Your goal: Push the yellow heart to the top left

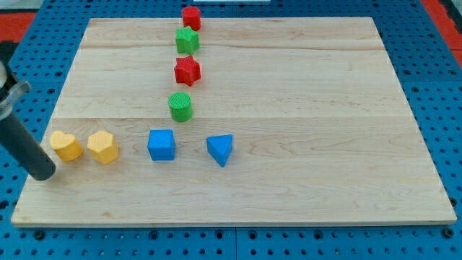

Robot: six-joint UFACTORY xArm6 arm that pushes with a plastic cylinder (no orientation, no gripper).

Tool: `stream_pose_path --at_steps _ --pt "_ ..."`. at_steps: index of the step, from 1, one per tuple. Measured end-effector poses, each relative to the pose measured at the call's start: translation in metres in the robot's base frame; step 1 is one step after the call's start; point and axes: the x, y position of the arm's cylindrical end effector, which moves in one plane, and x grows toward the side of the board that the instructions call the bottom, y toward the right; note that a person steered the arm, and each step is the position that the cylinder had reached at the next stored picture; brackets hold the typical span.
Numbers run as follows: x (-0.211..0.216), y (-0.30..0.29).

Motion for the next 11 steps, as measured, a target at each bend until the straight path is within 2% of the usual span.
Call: stream_pose_path --at_steps 3,7,9,10,11 --pt "-0.076 0.038" --pt "-0.204 0.035" --pt "-0.199 0.013" --pt "-0.233 0.013" --pt "-0.244 0.008"
